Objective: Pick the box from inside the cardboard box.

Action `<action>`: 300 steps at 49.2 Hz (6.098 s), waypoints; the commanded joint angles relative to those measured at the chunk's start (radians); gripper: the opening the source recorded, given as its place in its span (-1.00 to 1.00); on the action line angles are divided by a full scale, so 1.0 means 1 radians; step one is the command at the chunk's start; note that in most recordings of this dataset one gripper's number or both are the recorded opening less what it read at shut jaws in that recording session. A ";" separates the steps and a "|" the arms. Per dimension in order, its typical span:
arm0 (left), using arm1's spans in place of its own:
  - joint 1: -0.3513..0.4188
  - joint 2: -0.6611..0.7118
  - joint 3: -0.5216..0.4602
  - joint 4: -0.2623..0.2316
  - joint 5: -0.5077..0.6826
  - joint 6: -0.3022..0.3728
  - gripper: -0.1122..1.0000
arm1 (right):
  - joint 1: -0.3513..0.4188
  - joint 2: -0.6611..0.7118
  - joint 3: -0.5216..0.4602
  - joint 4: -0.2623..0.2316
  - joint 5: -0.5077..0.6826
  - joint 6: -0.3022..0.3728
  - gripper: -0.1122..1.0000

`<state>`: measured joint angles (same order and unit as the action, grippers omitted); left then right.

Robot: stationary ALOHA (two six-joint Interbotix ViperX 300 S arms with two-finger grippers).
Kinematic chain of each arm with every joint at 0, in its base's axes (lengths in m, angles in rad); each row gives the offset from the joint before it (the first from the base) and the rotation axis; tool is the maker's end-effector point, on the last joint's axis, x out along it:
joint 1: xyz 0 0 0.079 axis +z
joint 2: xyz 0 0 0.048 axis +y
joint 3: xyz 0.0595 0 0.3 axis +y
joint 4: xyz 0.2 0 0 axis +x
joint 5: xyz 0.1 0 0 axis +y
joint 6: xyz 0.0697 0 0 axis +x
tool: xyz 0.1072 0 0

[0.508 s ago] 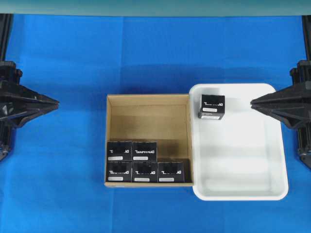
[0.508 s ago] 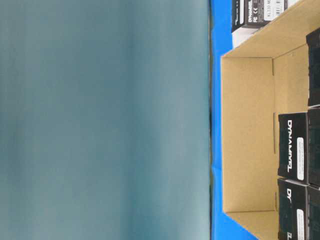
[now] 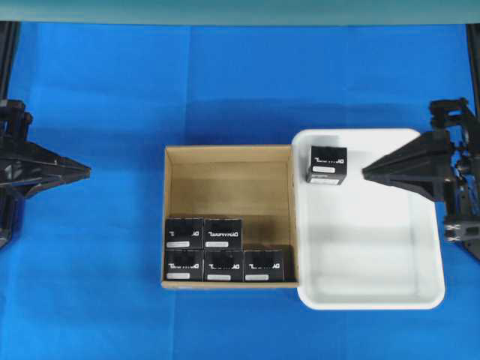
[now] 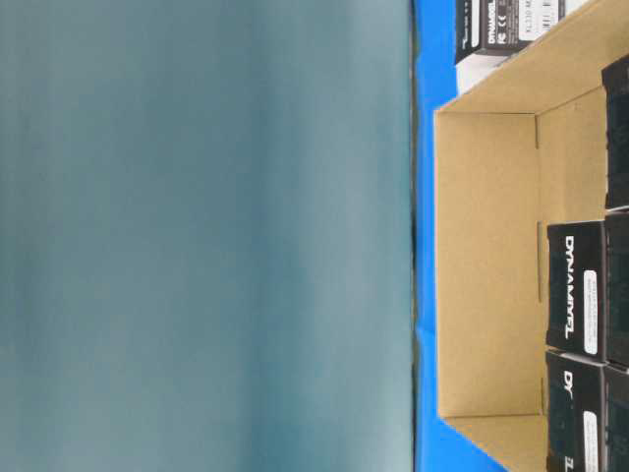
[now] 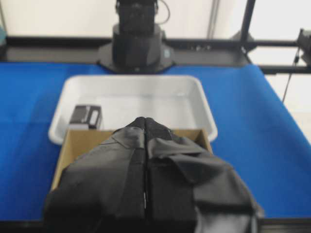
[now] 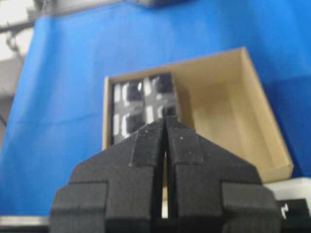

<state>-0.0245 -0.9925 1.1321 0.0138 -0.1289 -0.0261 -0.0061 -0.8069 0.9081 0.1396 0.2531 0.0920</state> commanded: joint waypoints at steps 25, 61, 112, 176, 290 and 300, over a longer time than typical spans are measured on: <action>-0.005 0.006 -0.046 0.003 0.091 -0.005 -0.91 | -0.009 0.566 -0.565 0.005 0.607 0.015 -0.77; -0.020 -0.121 -0.061 0.003 0.454 -0.031 -0.91 | -0.017 1.014 -0.943 -0.009 0.815 -0.084 -0.77; -0.020 -0.114 -0.055 0.002 0.459 -0.034 -0.91 | -0.029 1.137 -0.948 0.021 0.767 -0.215 0.97; -0.018 -0.115 -0.046 0.003 0.469 -0.078 -0.91 | -0.014 1.235 -0.940 0.071 0.678 -0.229 0.97; -0.014 -0.117 -0.046 0.003 0.469 -0.081 -0.92 | -0.173 1.213 -0.982 0.051 0.741 -0.333 0.97; -0.014 -0.121 -0.048 0.003 0.468 -0.081 -0.92 | -0.170 1.201 -1.058 0.069 0.862 -0.314 0.97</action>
<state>-0.0399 -1.1183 1.0999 0.0138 0.3451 -0.1058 -0.1825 0.4111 -0.1120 0.1933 1.0799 -0.2286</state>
